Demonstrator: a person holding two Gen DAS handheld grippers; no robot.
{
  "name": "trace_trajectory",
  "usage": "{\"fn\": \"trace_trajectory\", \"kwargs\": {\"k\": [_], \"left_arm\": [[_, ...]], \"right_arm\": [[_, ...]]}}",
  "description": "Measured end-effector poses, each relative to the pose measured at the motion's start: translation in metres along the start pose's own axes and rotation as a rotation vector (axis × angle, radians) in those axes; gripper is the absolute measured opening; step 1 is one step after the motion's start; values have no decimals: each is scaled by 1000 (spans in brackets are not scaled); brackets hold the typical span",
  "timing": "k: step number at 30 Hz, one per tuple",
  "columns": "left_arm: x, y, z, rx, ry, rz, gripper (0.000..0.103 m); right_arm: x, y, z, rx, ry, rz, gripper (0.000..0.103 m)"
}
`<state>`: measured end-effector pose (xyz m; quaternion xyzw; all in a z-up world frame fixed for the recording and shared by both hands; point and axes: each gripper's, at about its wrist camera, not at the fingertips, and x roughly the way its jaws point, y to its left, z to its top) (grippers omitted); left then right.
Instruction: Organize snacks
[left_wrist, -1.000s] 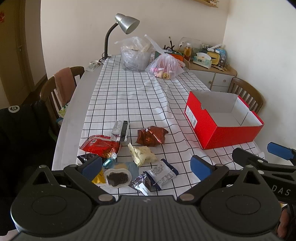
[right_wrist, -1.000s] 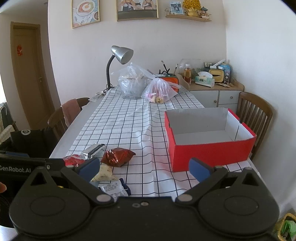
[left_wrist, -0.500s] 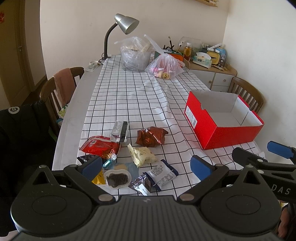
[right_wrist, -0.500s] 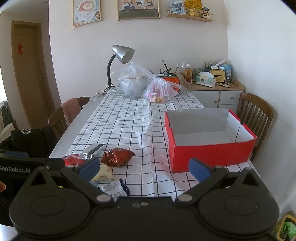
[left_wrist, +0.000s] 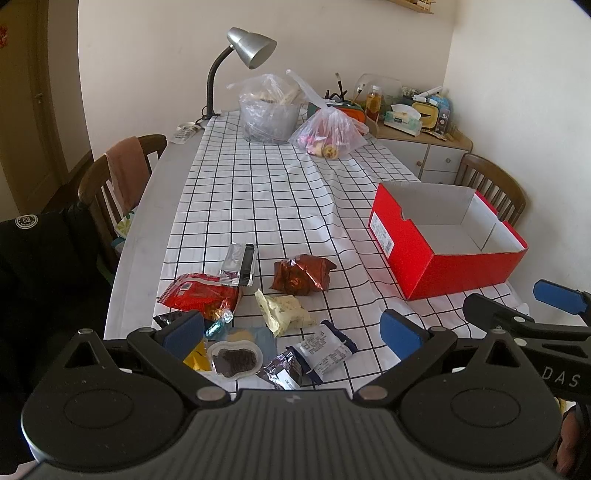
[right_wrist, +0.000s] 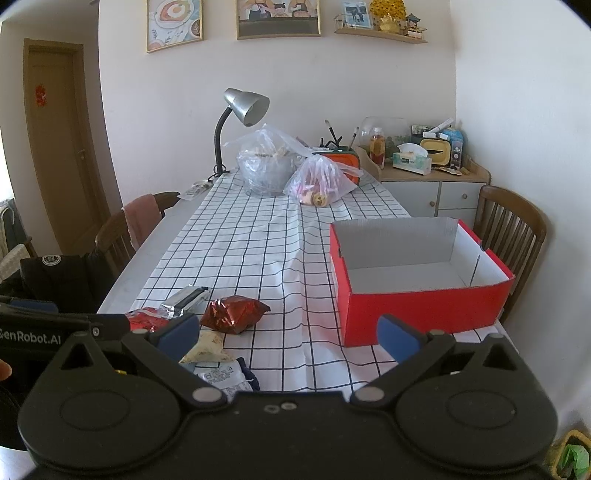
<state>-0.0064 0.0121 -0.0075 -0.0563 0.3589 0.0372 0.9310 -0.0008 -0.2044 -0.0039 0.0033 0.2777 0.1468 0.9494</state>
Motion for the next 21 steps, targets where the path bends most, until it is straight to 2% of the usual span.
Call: {"fn": "trace_trajectory", "kwargs": {"k": [21], "left_arm": [[12, 10, 5, -10, 13, 21, 102]], "right_arm": [[13, 11, 3, -39, 13, 33, 103]]}}
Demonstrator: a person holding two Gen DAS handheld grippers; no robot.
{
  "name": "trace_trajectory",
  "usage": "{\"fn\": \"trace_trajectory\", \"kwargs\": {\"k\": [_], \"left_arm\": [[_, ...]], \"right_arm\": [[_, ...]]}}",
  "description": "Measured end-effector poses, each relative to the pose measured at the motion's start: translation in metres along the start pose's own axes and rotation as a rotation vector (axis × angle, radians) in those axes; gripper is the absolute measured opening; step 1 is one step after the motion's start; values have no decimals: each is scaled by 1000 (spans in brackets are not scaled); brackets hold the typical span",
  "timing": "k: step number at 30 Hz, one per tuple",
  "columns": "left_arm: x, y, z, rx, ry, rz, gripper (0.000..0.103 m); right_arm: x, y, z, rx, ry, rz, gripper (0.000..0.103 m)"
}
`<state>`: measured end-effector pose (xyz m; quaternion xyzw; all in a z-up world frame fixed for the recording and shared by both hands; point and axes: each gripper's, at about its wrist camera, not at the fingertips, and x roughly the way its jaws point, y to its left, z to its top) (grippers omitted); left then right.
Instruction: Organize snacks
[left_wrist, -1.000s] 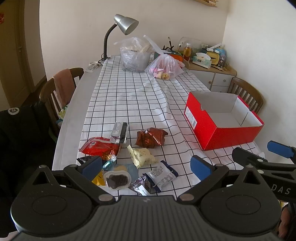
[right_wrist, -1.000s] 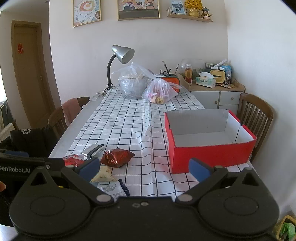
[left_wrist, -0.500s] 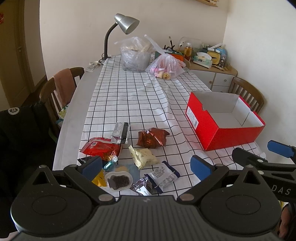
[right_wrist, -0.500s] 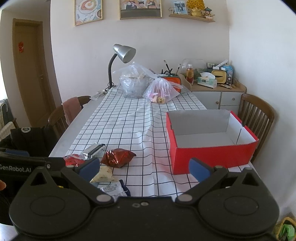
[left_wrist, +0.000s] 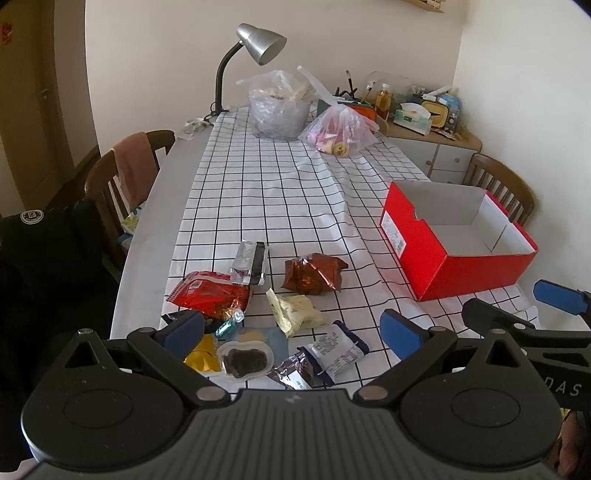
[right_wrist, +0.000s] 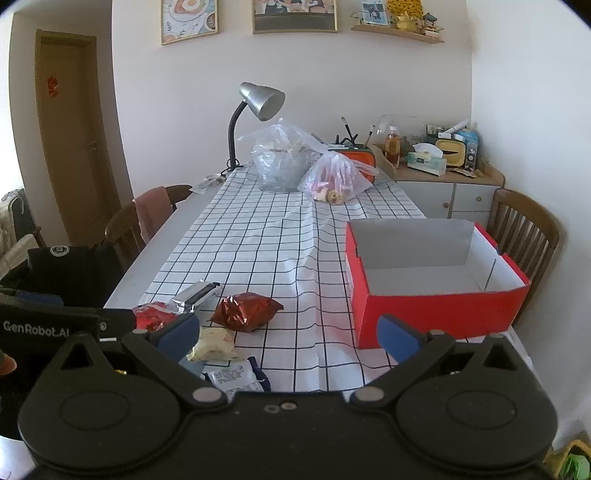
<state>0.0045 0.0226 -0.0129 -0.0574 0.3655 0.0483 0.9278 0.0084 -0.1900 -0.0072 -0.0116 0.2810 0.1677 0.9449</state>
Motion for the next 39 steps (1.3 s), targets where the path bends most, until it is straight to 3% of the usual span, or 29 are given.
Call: {"fn": "trace_trajectory", "kwargs": {"k": [10, 21, 24, 29, 34, 39], "left_arm": [[14, 16, -2, -30, 26, 23, 102], [47, 53, -20, -80, 127, 59, 102], [56, 61, -28, -95, 156, 67, 101], [68, 65, -38, -105, 199, 52, 101], [77, 64, -42, -107, 232, 49, 98], [87, 55, -42, -94, 245, 3, 98]], "right_arm": [[23, 13, -2, -47, 14, 40, 101], [75, 25, -22, -101, 151, 129, 93], [87, 26, -31, -112, 197, 144, 84], [98, 35, -43, -176, 252, 187, 82], [113, 32, -48, -209, 281, 174, 80], [132, 32, -55, -275, 293, 190, 79]]}}
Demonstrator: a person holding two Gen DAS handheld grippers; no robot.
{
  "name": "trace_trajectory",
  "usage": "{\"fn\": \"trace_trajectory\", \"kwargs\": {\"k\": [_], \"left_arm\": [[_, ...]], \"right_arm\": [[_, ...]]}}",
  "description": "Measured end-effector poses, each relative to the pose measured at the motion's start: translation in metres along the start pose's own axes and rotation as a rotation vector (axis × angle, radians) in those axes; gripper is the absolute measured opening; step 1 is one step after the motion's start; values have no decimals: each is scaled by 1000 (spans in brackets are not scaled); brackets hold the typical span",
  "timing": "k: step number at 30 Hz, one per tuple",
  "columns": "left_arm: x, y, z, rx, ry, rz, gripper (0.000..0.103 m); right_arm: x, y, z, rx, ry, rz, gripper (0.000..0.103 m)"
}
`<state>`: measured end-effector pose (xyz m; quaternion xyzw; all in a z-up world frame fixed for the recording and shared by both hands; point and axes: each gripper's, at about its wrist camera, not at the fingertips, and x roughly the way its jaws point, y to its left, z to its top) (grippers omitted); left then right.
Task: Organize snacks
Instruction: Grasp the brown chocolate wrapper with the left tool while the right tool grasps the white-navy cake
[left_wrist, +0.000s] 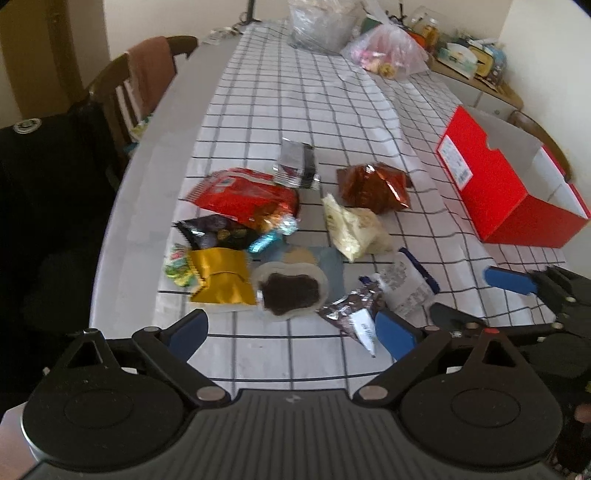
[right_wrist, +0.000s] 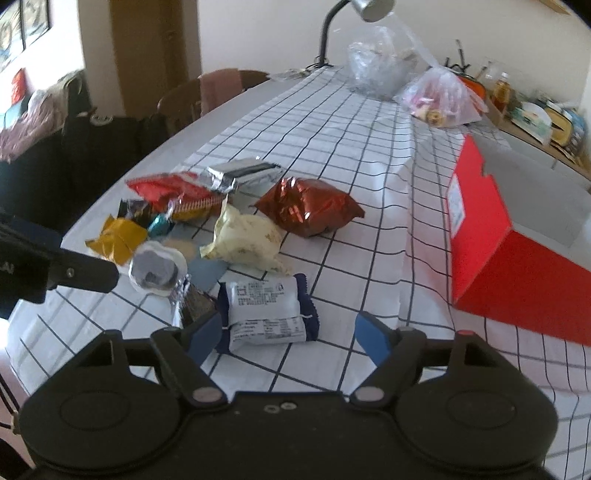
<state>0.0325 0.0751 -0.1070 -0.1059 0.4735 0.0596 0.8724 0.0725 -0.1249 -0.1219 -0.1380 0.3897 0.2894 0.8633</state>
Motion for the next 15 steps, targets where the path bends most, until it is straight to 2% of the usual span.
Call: {"fn": "trace_trajectory", "kwargs": {"k": [9, 15], "left_arm": [[34, -16, 11, -34, 98, -97, 90], [54, -23, 19, -61, 151, -117, 84]], "right_arm": [[32, 4, 0, -97, 47, 41, 80], [46, 2, 0, -120, 69, 64, 84]]}}
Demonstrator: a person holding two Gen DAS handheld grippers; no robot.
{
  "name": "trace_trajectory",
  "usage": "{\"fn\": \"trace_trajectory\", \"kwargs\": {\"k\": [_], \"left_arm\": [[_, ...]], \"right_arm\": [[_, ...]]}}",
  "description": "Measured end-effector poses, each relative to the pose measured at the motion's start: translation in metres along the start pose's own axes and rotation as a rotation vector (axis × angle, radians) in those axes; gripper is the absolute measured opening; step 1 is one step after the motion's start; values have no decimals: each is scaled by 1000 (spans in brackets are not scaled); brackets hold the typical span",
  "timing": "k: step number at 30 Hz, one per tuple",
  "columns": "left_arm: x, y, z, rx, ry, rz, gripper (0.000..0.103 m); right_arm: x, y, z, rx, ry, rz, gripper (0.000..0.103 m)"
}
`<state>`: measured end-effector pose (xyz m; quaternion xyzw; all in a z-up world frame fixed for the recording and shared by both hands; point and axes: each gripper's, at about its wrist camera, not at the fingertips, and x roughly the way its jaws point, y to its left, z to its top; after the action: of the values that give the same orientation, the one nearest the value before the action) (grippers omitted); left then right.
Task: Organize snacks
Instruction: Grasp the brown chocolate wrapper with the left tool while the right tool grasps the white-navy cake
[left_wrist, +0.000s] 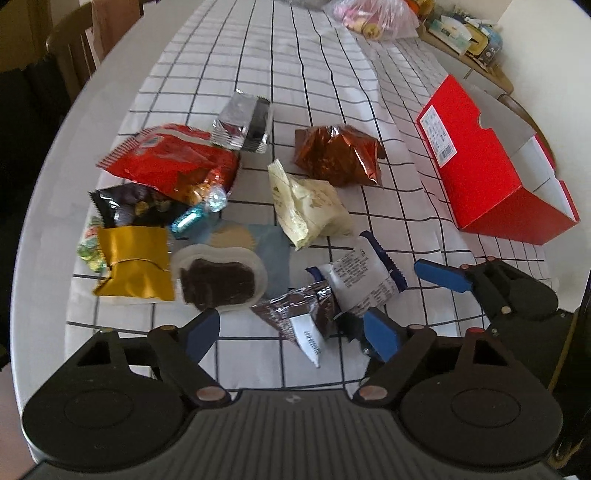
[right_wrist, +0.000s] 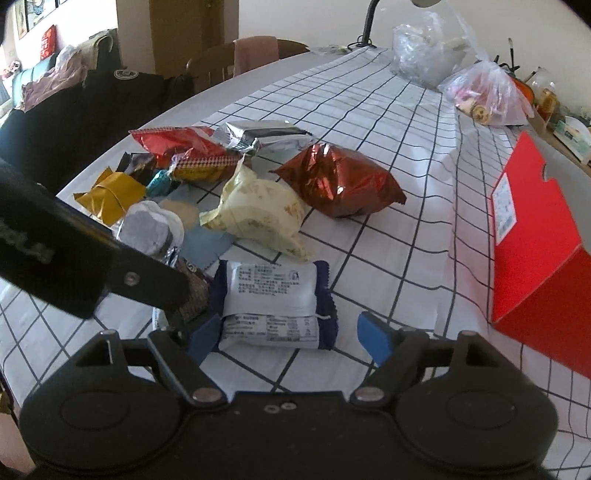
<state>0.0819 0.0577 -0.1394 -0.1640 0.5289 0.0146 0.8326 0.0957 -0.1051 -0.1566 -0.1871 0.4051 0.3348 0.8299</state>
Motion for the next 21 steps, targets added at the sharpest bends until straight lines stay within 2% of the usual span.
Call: {"fn": "trace_trajectory", "kwargs": {"k": [5, 9, 11, 15, 21], "left_arm": [[16, 0, 7, -43, 48, 1, 65], [24, 5, 10, -94, 77, -16, 65], [26, 9, 10, -116, 90, -21, 60], [32, 16, 11, -162, 116, -38, 56], [32, 19, 11, -189, 117, -48, 47]], "right_arm": [[6, 0, 1, -17, -2, 18, 85], [10, 1, 2, -20, 5, 28, 85], [11, 1, 2, -15, 8, 42, 81], [11, 3, 0, -17, 9, 46, 80], [8, 2, -2, 8, 7, 49, 72]]}}
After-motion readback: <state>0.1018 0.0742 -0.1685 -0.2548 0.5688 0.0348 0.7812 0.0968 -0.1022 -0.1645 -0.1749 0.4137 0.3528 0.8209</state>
